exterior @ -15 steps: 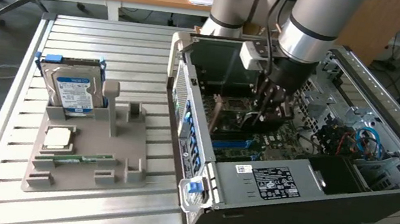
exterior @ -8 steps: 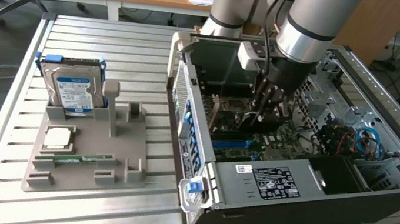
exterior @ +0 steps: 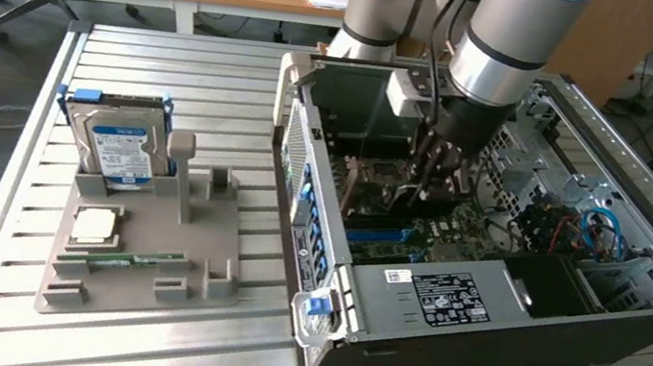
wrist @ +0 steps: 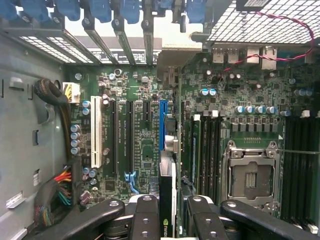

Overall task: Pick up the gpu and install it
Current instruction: 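Insert the gpu into the slot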

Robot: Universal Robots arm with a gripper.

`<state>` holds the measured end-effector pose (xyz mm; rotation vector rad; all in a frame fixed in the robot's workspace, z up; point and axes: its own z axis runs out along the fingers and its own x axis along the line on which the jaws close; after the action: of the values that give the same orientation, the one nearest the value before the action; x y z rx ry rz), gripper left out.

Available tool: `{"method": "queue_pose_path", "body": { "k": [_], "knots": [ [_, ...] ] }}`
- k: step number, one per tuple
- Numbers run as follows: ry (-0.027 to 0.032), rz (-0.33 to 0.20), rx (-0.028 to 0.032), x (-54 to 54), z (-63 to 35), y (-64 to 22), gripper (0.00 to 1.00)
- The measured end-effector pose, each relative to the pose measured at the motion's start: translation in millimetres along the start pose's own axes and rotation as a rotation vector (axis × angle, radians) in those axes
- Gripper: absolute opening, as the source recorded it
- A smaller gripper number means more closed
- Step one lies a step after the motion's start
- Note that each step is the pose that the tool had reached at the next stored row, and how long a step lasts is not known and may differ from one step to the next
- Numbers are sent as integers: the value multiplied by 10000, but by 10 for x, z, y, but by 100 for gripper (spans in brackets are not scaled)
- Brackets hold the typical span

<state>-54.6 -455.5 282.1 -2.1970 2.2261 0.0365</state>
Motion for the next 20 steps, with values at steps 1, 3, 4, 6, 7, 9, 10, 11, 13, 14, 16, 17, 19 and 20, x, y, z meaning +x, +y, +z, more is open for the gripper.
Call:
{"method": "queue_pose_path", "body": {
  "k": [1,3,4,6,7,9,10,11,13,14,16,17,19,20],
  "knots": [
    [1,1,-1,0,5,1,26],
    [1,2,0,0,14,6,26],
    [2,1,-1,1,18,7,26],
    [1,0,-1,1,26,10,26],
    [0,0,0,1,31,12,26],
    [0,2,0,1,42,20,26],
    [1,0,0,2,48,24,26],
    [2,0,-1,2,52,30,26],
    [2,0,-1,3,59,51,26],
    [1,0,0,2,64,60,26],
    [-1,0,0,3,83,72,26],
    [0,0,0,3,95,75,26],
    [0,0,0,4,113,81,26],
    [2,-1,-1,4,112,81,26]
  ]
}}
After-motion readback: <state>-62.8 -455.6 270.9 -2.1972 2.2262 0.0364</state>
